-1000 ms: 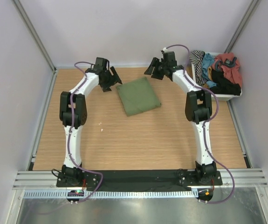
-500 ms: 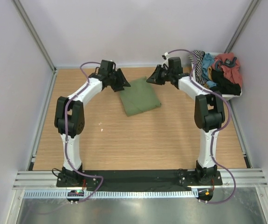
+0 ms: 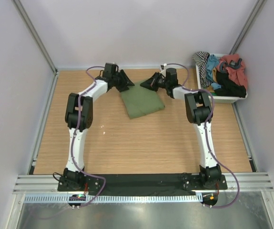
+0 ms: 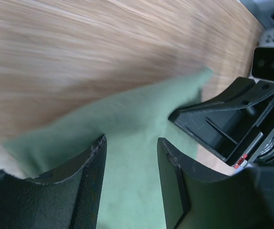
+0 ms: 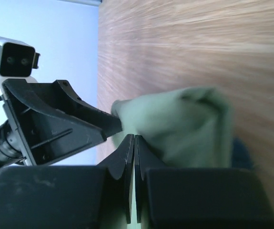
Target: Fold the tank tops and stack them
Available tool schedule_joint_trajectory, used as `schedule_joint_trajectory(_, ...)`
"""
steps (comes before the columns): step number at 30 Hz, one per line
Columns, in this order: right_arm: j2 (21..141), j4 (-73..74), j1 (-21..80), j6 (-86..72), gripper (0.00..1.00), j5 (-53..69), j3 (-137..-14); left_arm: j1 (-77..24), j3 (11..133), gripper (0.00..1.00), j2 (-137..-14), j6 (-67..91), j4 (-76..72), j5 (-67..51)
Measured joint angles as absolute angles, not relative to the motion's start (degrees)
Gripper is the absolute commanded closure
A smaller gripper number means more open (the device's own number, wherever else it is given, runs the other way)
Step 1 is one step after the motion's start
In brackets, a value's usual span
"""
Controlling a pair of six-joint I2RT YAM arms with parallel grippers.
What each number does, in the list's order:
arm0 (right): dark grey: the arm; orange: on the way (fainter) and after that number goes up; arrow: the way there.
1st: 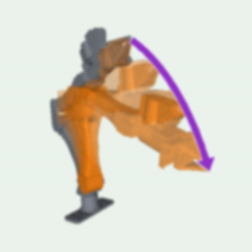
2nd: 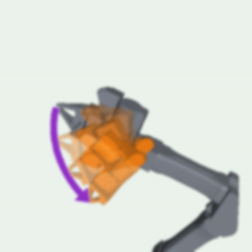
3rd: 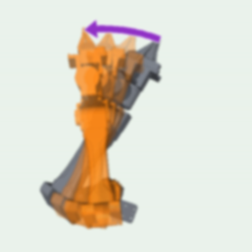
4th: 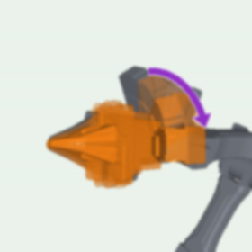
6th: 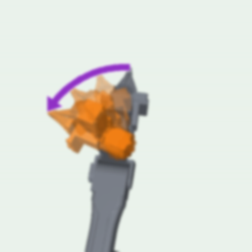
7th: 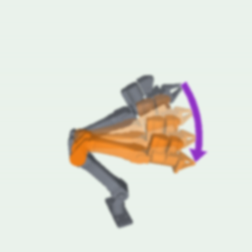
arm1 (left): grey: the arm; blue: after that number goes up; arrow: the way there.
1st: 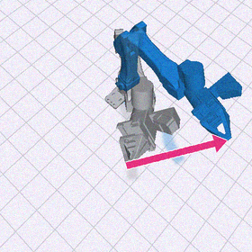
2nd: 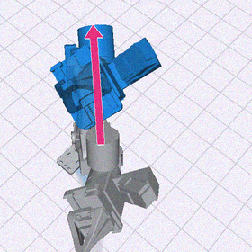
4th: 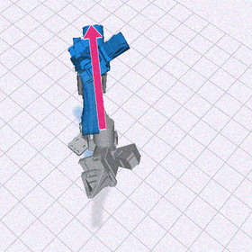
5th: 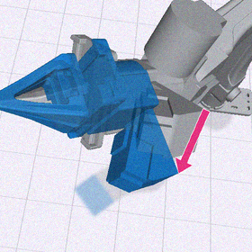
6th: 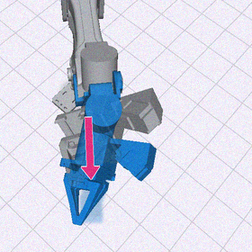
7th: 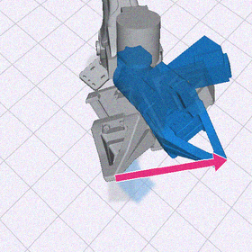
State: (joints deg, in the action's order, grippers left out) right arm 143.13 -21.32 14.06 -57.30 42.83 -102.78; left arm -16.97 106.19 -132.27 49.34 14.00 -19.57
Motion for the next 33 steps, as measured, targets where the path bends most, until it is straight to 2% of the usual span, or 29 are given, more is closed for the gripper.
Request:
schedule_joint_trajectory(5, 149.3, -22.0, 13.8, -61.1, 0.99, 41.1, -106.6, -14.9, 106.8, 0.53, -137.4, 51.2, 11.8, -20.1)
schedule_joint_trajectory(10, 150.2, -19.4, 13.1, -61.8, 0.99, 38.7, -109.4, -14.0, 109.9, 0.5, -139.3, 50.9, 11.0, -21.5)
schedule_joint_trajectory(15, 149.0, -17.1, 11.8, -58.7, 0.92, 36.7, -109.2, -13.8, 113.3, 0.42, -139.7, 47.5, 13.4, -21.3)
schedule_joint_trajectory(19, 144.4, -13.0, 11.1, -54.4, 0.91, 36.8, -106.1, -14.3, 108.5, 0.39, -134.8, 44.8, 14.3, -20.3)
schedule_joint_trajectory(29, 117.4, -15.5, 13.6, -47.4, 0.92, 41.5, -82.4, -20.7, 87.9, 0.45, -112.7, 45.1, 7.3, -20.6)
schedule_joint_trajectory(33, 114.7, -24.2, 14.7, -49.8, 0.91, 44.9, -73.3, -23.7, 79.5, 0.46, -110.2, 48.6, 1.8, -23.0)
